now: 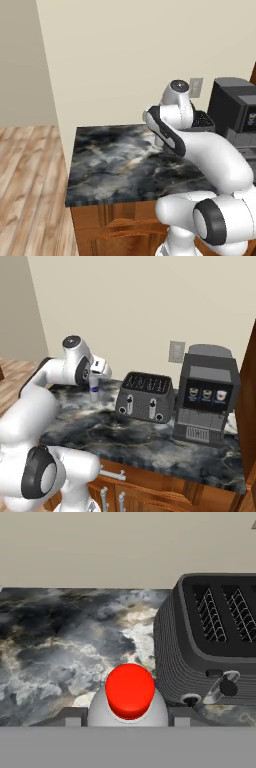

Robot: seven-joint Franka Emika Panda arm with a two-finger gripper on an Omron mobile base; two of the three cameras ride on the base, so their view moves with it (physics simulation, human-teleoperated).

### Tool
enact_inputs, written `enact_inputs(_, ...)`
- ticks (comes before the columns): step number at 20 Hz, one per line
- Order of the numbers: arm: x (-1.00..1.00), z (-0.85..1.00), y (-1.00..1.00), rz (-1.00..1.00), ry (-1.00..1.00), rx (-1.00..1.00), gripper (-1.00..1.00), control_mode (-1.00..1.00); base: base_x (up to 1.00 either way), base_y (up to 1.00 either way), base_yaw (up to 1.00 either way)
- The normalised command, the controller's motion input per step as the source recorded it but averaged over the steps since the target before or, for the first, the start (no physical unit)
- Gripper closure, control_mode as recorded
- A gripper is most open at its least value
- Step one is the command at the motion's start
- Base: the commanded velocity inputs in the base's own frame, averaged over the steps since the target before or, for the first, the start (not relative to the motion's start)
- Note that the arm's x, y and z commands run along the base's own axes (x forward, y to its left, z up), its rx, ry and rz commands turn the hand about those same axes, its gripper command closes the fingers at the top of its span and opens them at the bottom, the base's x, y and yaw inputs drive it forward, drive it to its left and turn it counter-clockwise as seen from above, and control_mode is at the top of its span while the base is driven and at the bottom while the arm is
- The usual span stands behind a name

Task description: Sort all alcoholic drinks to one cabinet, and non-alcoholic drinks to the other.

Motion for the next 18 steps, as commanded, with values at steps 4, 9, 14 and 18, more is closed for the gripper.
enact_inputs(4,-0.70,0.65,0.01,0.00,0.18,0.00,1.00,-1.00,0.00,0.00,0.00)
enact_inputs(9,-0.72,0.36,0.06,0.00,0.15,0.00,1.00,-1.00,0.00,0.00,0.00)
enact_inputs(14,-0.44,0.09,0.00,0.00,0.08,0.00,1.00,-1.00,0.00,0.00,0.00)
enact_inputs(18,-0.28,0.00,0.00,0.01,0.00,0.00,1.00,1.00,-0.15,0.00,0.01)
